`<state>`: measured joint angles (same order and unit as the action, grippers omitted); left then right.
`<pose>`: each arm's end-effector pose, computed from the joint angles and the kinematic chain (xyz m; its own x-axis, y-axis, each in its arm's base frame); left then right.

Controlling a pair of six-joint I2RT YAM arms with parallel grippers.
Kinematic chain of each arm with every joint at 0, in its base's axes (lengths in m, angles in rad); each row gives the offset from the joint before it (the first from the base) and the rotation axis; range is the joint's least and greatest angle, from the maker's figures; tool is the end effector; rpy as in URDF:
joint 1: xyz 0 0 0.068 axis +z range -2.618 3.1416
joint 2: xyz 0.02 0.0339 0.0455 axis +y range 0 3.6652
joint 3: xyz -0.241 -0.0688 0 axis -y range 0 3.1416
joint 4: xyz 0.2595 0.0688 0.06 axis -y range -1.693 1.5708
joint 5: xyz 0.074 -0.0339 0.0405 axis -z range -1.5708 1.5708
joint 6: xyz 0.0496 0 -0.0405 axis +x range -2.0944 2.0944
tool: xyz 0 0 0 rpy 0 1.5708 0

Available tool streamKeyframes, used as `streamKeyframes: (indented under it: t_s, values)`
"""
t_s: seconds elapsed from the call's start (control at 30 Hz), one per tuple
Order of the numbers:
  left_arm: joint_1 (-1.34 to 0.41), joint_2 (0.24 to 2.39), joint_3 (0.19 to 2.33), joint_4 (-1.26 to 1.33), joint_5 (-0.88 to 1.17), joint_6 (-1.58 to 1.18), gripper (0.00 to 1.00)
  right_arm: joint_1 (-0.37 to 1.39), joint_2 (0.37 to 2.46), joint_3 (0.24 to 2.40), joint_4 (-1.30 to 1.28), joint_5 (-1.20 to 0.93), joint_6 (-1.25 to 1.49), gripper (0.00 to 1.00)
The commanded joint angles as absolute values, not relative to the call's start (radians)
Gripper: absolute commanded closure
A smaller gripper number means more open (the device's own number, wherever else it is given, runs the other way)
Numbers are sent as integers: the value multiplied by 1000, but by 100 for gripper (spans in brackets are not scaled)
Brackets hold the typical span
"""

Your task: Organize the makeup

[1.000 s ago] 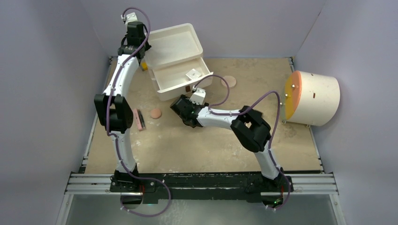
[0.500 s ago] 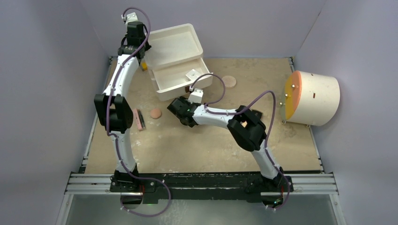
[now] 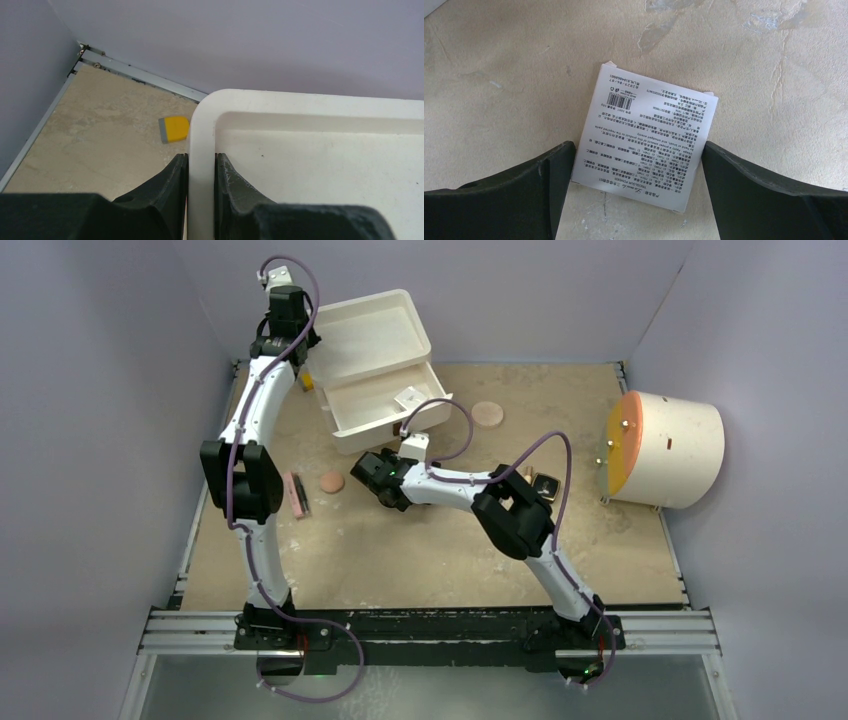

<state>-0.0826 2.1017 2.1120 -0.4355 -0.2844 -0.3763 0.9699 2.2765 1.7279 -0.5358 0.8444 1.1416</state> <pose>0.5111 -0.0283 0.3338 -0.3178 -0.3276 -0.8897 -0.3143 0.9217 -0.2271 0.3014 0.3741 0.1183 -0.5265 0.3001 -0.7955 0.3087 0.9392 0.1500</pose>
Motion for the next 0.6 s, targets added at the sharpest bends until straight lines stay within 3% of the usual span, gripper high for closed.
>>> streamKeyframes:
  t_s: [0.0,0.13,0.23,0.57]
  values:
    - [-61,2178,2060,-623,-233,-385,100,963,2281,1748,-553,812,1120,8]
    - [-61,2180,2060,-623,-233,-384,100,963,2253,1707,-559,805,1138,41]
    - [-60,2178,2061,-624,-236,-382,100,962,2211,1654,-553,809,1133,56]
    - [-58,2171,2065,-628,-230,-392,100,1031,1908,1404,-576,836,1093,61]
